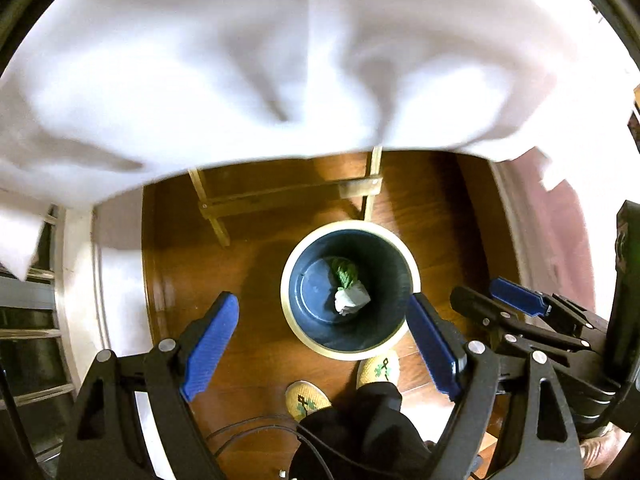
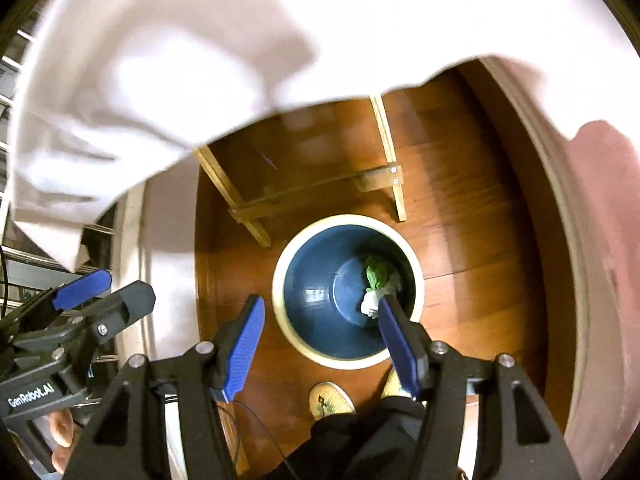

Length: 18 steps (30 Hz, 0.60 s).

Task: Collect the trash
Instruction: 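Carry green paper and white tissue to the bin and open both grippers, then move the right gripper to the red paper cup and grasp it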

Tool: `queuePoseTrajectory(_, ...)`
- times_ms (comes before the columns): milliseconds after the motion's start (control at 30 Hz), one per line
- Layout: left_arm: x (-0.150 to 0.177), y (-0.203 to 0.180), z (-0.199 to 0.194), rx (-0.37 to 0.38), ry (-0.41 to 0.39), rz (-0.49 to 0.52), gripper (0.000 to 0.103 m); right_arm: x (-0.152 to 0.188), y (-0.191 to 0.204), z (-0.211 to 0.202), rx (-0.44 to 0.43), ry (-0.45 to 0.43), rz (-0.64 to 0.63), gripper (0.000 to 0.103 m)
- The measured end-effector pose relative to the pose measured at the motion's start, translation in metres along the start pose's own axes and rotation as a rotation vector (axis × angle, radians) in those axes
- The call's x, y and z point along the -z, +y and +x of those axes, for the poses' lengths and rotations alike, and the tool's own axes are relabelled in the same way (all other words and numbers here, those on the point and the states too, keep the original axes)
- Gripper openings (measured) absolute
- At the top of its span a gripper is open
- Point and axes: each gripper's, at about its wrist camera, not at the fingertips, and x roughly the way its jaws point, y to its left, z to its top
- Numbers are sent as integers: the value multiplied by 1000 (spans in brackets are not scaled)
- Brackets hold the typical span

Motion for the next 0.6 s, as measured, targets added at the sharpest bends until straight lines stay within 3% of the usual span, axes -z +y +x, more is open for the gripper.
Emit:
queuePoseTrajectory(233, -11, -6, -88, -5, -57, 54, 85, -6, 32, -78, -25, -44, -20, 60)
queuePoseTrajectory(467, -30, -3, -178, 4, -160, 78, 85, -21, 67, -158, -48, -144, -56, 60)
queuePoseTrajectory(600, -45, 4, -215, 5, -226, 62, 85, -36, 88, -190, -58, -213, -80, 77)
